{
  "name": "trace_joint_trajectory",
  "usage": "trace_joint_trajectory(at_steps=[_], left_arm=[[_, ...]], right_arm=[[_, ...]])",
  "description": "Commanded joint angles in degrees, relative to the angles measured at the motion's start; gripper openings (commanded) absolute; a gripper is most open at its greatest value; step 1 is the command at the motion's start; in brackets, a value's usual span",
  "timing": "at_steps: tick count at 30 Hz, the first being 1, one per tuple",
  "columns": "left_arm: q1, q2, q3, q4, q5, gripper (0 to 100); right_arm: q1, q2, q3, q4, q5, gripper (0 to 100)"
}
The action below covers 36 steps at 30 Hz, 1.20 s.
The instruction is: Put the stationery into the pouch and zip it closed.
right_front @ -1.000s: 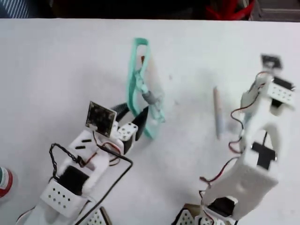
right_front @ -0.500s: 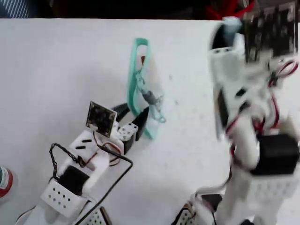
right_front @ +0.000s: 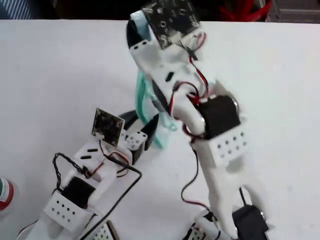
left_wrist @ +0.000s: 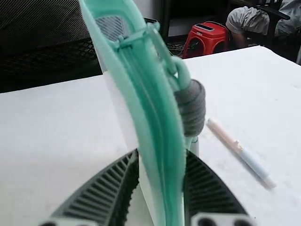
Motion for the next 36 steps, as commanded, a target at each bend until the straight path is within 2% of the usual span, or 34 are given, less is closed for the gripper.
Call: trace_joint_trajectory(at_steps=[1,5,28,33,36], left_arm=[[0.8,-0.6,-0.6,-1.7,-0.1,15],[0.4,-0.6,-0.4,-2.9,-0.1,15],[0.4,-0.6,-0.3,-3.5,-0.1,15],[0.4,-0.6,-0.3,-3.5,-0.1,15],[0.4,-0.6,-0.3,-3.5,-0.1,15]], right_arm=[[0.6,1.8,0.6,-2.4,-0.4,1.7],[1.9,4.3,2.7,-5.1,-0.4,1.7],[5.8,4.3,9.4,-3.9,-0.4,2.9],[4.1,0.4,9.4,3.6,0.0,28.4],[3.5,-1.9,9.4,6.5,0.0,29.7]])
